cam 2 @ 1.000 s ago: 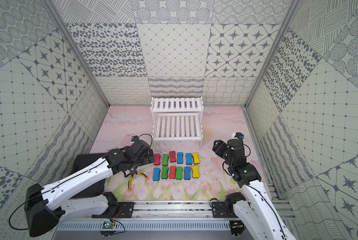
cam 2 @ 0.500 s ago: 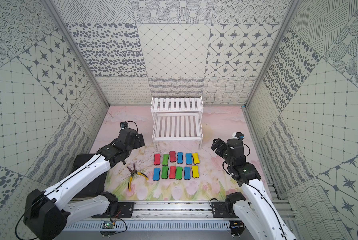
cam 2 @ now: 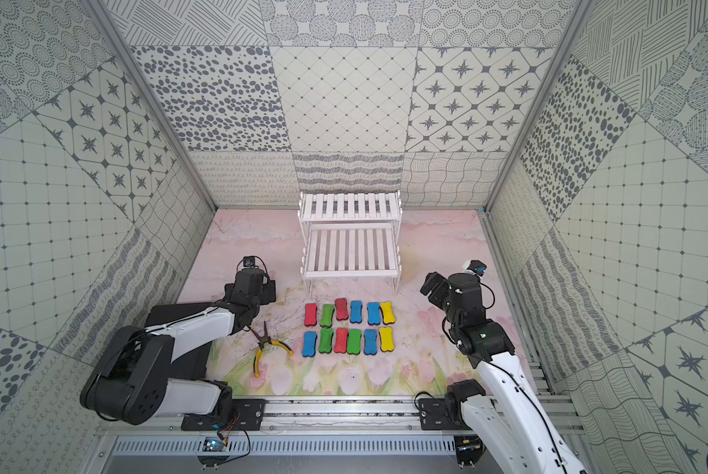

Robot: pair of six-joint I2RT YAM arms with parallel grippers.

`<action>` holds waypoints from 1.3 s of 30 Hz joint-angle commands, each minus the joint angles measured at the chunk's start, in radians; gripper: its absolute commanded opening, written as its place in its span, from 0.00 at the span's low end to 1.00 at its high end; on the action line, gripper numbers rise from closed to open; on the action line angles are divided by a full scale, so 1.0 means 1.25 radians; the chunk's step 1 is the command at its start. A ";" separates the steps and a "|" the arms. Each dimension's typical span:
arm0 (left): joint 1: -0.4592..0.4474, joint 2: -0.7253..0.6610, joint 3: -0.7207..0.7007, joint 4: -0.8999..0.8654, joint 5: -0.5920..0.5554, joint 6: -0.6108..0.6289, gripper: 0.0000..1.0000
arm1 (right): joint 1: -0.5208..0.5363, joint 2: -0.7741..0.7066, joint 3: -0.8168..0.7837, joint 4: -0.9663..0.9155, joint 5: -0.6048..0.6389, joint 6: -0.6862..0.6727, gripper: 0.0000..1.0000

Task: Remove the whiteboard erasers from the shelf
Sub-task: Reset both arms

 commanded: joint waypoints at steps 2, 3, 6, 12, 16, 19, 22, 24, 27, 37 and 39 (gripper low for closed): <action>0.008 0.059 -0.020 0.310 0.054 0.094 0.99 | -0.004 0.009 -0.011 0.038 0.044 -0.031 0.97; 0.008 0.070 -0.030 0.332 0.062 0.099 0.99 | -0.004 0.011 -0.014 0.042 0.046 -0.033 0.97; 0.007 0.104 -0.050 0.403 0.078 0.119 0.99 | -0.004 0.013 -0.025 0.064 0.050 -0.035 0.97; 0.014 0.083 -0.096 0.458 0.110 0.111 0.99 | -0.004 0.030 -0.023 0.106 0.042 -0.033 0.97; 0.017 0.080 -0.114 0.484 0.124 0.108 0.99 | -0.004 0.058 -0.021 0.163 0.023 -0.037 0.97; 0.023 0.082 -0.105 0.465 0.135 0.102 0.99 | -0.004 0.081 -0.031 0.223 -0.007 -0.040 0.97; 0.025 0.078 -0.111 0.475 0.140 0.100 0.98 | -0.003 0.113 -0.021 0.246 -0.006 -0.038 0.97; 0.029 0.079 -0.112 0.475 0.151 0.099 0.97 | -0.003 0.131 -0.013 0.255 -0.007 -0.048 0.97; 0.054 0.079 -0.112 0.471 0.197 0.082 0.96 | -0.004 0.149 -0.003 0.253 0.016 -0.050 0.97; 0.092 0.130 -0.121 0.529 0.240 0.056 0.99 | -0.004 0.166 0.001 0.244 0.080 -0.116 0.97; 0.094 0.120 -0.118 0.504 0.236 0.048 0.99 | -0.004 0.180 0.007 0.228 0.104 -0.101 0.97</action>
